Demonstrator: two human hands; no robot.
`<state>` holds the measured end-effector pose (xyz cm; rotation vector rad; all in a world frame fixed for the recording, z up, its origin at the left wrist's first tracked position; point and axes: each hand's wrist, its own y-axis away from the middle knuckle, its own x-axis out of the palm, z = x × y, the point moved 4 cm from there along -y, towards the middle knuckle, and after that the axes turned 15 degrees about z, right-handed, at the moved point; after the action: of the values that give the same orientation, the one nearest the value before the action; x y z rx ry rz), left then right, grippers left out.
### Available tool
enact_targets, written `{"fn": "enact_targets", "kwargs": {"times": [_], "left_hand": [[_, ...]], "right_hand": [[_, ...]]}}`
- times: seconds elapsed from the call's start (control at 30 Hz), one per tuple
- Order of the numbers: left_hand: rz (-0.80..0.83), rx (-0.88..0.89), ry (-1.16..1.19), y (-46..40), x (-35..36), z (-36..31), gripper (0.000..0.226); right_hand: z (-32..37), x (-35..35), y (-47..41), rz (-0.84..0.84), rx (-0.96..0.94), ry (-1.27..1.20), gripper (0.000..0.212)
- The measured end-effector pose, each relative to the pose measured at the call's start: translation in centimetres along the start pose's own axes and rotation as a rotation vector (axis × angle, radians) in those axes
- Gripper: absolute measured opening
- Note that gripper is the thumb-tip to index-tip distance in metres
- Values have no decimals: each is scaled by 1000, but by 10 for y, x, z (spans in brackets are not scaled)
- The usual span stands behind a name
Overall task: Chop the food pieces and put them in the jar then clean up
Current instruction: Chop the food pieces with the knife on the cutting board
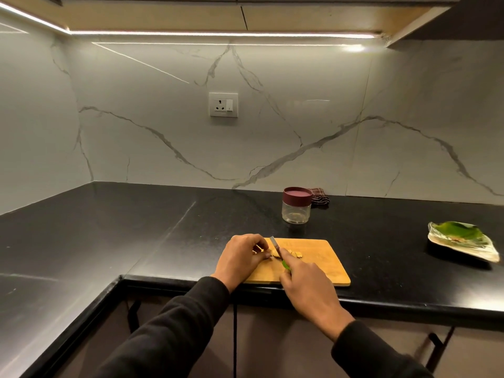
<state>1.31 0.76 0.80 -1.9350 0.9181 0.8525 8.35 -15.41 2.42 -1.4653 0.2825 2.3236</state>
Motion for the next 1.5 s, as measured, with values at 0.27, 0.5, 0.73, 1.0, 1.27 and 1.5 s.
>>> {"fn": "enact_targets", "kwargs": {"times": [0.27,0.5,0.73,1.0,1.27,1.5], "left_hand": [[-45,0,10,2,-2,1,11],[-10,19,-25,-1,-3,1,14],[-25,37,-70,1,-4,-2,11],[-22,31,-100,2,-4,-2,10],[-28,33,-80,3,-4,-3,7],[-25,30,-70,4,-3,-3,6]], "right_hand": [[1,4,-2,16,-4,19,56],[-2,8,-2,51,-28,25,55],[-4,14,-2,57,-19,29,57],[-4,16,-3,48,-18,1,56],[-1,1,2,-9,-17,12,55],[2,-2,1,21,-23,104,54]]}}
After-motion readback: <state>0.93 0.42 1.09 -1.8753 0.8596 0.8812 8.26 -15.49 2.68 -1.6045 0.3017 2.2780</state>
